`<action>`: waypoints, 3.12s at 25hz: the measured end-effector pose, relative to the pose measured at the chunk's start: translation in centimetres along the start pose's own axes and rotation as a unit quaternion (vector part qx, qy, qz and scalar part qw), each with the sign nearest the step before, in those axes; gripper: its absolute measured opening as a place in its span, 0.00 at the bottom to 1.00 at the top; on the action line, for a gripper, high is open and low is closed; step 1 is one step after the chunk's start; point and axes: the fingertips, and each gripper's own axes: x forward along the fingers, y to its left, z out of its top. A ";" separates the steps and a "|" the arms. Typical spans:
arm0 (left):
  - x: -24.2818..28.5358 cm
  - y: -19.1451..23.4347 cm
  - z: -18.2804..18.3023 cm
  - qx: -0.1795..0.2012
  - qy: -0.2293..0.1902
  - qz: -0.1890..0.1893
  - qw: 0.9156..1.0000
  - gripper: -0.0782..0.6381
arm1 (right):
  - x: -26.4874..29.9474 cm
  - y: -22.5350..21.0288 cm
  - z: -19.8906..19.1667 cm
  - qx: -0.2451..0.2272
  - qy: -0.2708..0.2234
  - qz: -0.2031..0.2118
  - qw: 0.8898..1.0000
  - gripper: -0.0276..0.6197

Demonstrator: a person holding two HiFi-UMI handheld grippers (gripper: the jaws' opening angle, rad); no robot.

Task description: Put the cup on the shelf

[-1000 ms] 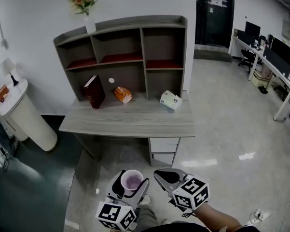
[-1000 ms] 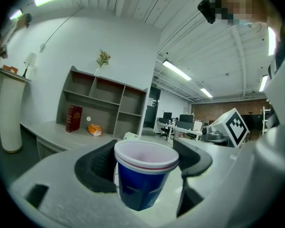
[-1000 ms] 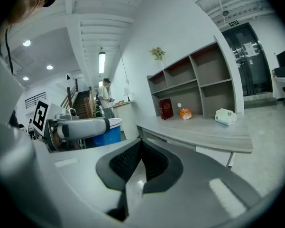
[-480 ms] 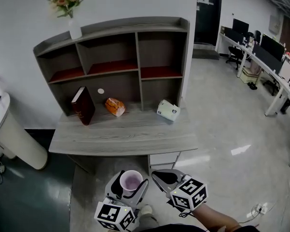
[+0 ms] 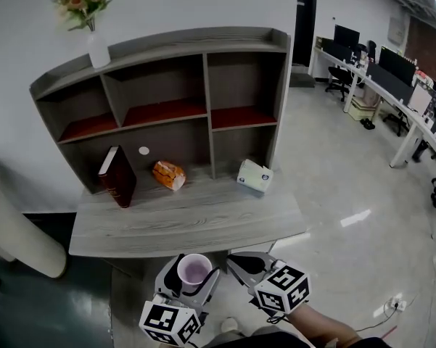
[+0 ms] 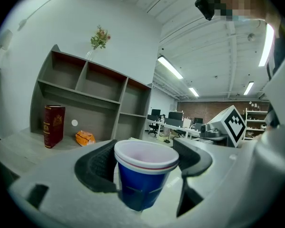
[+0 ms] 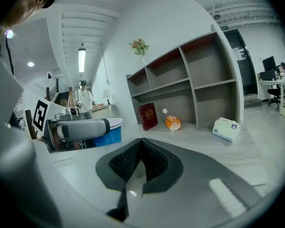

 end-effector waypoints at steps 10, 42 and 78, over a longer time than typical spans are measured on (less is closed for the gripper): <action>3.7 3.1 0.9 -0.011 0.009 -0.037 0.999 0.61 | 2.6 -3.2 1.6 0.007 0.004 -0.039 0.999 0.04; 30.6 3.7 11.8 0.013 -0.026 -0.064 0.998 0.61 | 4.6 -27.0 13.2 -0.005 -0.020 -0.043 0.999 0.04; 52.0 8.2 22.1 0.027 -0.083 -0.003 0.996 0.61 | 5.6 -41.2 16.9 0.010 -0.012 0.008 1.000 0.04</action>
